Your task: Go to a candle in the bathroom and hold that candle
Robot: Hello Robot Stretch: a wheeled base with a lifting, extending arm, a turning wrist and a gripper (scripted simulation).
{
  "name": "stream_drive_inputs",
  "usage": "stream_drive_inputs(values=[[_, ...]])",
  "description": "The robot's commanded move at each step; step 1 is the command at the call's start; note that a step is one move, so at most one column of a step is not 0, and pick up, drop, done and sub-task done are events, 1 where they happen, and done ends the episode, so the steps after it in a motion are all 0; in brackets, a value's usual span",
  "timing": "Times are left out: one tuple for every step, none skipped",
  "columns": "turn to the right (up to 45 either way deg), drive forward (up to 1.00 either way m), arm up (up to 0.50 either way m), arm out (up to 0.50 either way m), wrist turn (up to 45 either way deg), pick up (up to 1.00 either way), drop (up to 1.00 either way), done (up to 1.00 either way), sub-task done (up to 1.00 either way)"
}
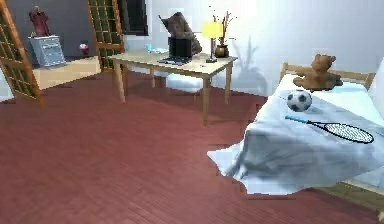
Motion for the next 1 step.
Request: stream_drive_inputs(values=[[-45.0, 0.00, 0.00, 0.00, 0.0, 0.00, 0.00, 0.00, 0.00]])
